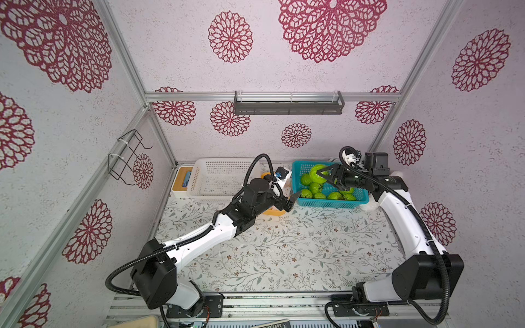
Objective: Sleeve custard apples in foam nets
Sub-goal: Pick up the custard apple from the basket.
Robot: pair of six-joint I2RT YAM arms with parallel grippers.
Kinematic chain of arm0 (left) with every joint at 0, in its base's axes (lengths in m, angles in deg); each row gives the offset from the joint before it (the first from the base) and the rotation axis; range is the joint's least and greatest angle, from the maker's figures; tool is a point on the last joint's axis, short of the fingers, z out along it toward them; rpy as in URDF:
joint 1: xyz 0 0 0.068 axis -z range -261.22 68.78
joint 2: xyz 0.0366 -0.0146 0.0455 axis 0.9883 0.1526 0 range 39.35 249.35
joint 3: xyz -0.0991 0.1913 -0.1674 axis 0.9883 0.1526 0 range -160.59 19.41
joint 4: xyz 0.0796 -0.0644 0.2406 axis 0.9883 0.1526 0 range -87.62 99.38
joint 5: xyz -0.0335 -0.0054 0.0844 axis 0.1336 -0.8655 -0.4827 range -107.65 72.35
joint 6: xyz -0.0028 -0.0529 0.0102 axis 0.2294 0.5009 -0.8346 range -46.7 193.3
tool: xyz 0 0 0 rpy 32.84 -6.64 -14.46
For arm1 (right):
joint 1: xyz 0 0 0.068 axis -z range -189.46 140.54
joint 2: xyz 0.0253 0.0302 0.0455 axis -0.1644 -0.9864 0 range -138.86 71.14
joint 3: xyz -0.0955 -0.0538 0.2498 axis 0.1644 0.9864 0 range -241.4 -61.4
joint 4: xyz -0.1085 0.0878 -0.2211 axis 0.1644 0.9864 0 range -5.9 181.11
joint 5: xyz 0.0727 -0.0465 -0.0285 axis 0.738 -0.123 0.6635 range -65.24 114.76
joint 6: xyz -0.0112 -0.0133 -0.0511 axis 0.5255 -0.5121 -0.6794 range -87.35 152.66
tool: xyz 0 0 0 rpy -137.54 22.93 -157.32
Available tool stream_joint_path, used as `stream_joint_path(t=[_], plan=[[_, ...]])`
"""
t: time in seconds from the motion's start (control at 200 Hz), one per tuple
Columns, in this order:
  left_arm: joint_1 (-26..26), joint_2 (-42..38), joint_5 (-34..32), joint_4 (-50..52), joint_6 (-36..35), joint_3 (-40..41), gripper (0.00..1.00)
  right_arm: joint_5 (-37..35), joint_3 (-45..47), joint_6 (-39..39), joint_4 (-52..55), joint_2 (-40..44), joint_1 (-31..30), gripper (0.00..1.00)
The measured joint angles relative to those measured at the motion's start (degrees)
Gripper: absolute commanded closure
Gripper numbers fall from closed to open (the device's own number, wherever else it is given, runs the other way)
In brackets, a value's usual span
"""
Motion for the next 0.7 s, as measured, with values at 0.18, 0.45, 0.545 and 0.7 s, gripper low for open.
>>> stream_joint_path(t=[0.18, 0.45, 0.545, 0.7], plan=[[0.46, 2.16, 2.60, -4.07, -3.76, -1.95, 0.03, 2.60, 1.27, 0.48, -0.11, 1.92, -1.88, 0.36], [0.48, 6.03, 7.82, -6.47, -9.20, -3.69, 0.03, 4.92, 1.97, 1.36, -0.13, 3.28, -3.85, 0.35], [0.48, 7.17, 8.66, -6.64, -10.10, -4.66, 0.03, 5.49, 2.60, 1.88, -0.44, 4.35, -4.46, 0.35], [0.48, 8.04, 9.35, -7.91, -10.45, -6.25, 0.01, 6.36, 3.72, 2.84, -0.90, 5.49, -5.62, 0.35]])
